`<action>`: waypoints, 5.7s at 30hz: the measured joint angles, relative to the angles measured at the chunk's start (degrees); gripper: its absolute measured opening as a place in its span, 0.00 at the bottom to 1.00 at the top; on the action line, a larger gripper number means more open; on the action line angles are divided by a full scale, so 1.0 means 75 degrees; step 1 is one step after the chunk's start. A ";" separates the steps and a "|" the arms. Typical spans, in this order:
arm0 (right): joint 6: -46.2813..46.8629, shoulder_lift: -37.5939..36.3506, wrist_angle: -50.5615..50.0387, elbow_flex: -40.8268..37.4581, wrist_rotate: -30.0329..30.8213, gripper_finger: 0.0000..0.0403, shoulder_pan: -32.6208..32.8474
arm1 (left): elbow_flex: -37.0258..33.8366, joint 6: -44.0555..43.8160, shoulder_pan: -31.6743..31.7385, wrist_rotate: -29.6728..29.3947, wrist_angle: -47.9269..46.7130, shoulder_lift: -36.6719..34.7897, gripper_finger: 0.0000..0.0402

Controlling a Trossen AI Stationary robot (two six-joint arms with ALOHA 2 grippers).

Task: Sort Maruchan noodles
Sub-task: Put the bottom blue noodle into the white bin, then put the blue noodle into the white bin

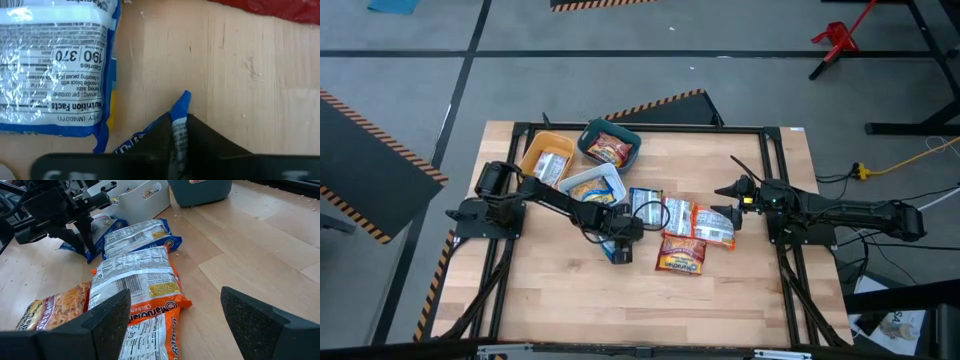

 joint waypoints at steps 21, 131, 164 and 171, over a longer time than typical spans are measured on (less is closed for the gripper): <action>0.0003 0.0000 -0.0001 0.0000 0.0015 0.74 0.0002 | 0.1994 -0.1212 -0.0329 0.0044 0.0010 0.0013 0.02; -0.0006 0.0000 -0.0004 0.0000 0.0041 0.74 0.0001 | 0.3203 -0.2781 -0.0028 -0.1742 -0.3242 -0.0097 0.45; -0.0002 0.0003 0.0002 0.0000 -0.0017 0.74 0.0002 | 0.1448 -0.3952 0.0385 -0.1534 -0.1801 0.0355 0.57; 0.0000 0.0000 0.0002 0.0000 -0.0017 0.74 0.0001 | 0.1448 -0.4121 0.0382 -0.1525 -0.1813 0.0658 0.57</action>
